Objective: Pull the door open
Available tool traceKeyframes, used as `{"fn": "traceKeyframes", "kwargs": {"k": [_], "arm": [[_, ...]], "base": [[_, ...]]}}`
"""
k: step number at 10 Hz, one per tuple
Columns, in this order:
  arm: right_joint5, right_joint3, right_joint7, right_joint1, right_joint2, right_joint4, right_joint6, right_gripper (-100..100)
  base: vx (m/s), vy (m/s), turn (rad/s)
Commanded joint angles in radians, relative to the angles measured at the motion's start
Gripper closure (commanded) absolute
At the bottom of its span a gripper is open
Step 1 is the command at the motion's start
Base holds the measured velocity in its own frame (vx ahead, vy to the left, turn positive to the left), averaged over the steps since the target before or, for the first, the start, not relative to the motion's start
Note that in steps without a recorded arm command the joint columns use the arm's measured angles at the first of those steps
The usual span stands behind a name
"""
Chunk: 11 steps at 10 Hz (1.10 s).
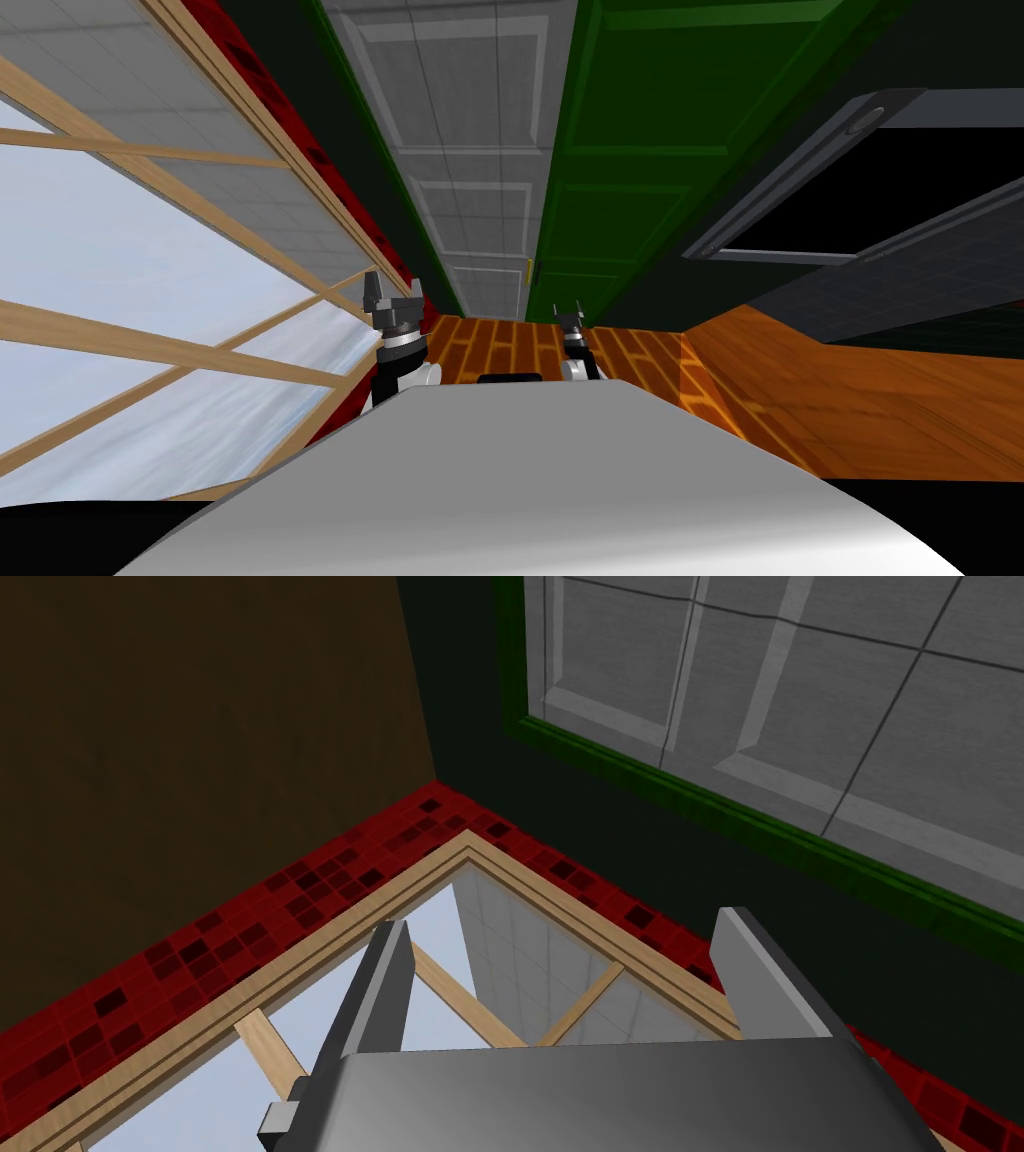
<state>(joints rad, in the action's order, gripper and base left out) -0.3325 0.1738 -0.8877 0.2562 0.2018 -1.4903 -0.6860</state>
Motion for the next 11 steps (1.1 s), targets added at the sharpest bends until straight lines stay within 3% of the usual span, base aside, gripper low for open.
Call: {"fn": "traceKeyframes", "kwargs": {"k": [1, 11], "arm": [[-0.014, 0.007, -0.039, -0.011, 0.007, 0.039, -0.008, -100], [-0.094, 0.046, -0.249, -0.077, 0.047, 0.268, -0.054, -100]], "base": [[0.084, 0.021, -0.002], [0.100, 0.028, 0.000]]}}
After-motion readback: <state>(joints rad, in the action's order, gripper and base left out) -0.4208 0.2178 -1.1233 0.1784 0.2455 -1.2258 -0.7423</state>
